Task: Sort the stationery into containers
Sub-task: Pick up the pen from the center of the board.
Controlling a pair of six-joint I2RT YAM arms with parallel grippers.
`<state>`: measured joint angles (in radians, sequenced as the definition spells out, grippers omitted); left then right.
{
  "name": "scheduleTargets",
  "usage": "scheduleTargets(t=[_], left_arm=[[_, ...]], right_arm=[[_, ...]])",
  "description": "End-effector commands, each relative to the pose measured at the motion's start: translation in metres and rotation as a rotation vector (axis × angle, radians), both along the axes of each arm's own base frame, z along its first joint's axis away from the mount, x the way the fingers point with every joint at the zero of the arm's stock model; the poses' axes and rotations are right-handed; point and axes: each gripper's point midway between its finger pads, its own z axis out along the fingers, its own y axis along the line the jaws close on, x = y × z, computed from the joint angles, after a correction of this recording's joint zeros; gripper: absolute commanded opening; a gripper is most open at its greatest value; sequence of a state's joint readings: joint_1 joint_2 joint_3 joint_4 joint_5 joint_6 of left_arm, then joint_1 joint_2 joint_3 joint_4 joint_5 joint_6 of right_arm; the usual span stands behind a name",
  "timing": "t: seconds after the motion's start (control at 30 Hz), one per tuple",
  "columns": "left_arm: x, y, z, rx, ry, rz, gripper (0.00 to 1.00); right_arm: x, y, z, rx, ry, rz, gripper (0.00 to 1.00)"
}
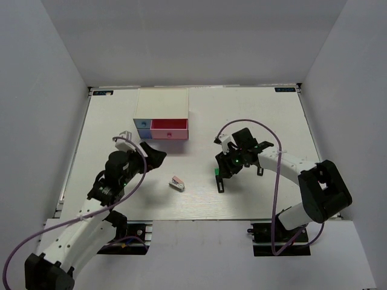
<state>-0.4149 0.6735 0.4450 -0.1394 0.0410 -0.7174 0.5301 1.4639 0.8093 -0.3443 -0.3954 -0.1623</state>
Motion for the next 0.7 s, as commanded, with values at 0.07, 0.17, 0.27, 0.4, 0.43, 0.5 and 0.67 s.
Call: scheduleTargets(t=[0.07,0.17,0.27,0.4,0.43,0.5,0.67], left_arm=[[-0.027,0.021,-0.033,-0.002,0.161,0.1,1.0],[-0.036,0.025,-0.045,-0.001,0.228,0.126,1.0],[-0.039,0.03,-0.047,0.0,0.274,0.16,1.0],[-0.042,0.034,-0.051,0.001,0.308,0.19,1.0],[-0.044,0.035,-0.053,-0.003,0.323,0.196,1.0],[-0.045,0.036,-0.055,-0.005,0.332,0.211,1.0],[-0.048,0.037,-0.06,-0.025,0.35,0.225,1.0]], right_arm=[[0.028,0.0,-0.004,-0.117,-0.048,-0.185,0.63],[0.028,0.001,-0.011,-0.157,-0.057,-0.203,0.67],[0.02,0.008,-0.017,-0.163,-0.045,-0.183,0.68],[0.008,0.016,-0.025,-0.18,-0.033,-0.164,0.68],[0.003,0.018,-0.029,-0.195,-0.033,-0.151,0.68],[-0.001,0.02,-0.033,-0.209,-0.032,-0.14,0.67],[-0.015,0.022,-0.039,-0.223,-0.01,-0.101,0.49]])
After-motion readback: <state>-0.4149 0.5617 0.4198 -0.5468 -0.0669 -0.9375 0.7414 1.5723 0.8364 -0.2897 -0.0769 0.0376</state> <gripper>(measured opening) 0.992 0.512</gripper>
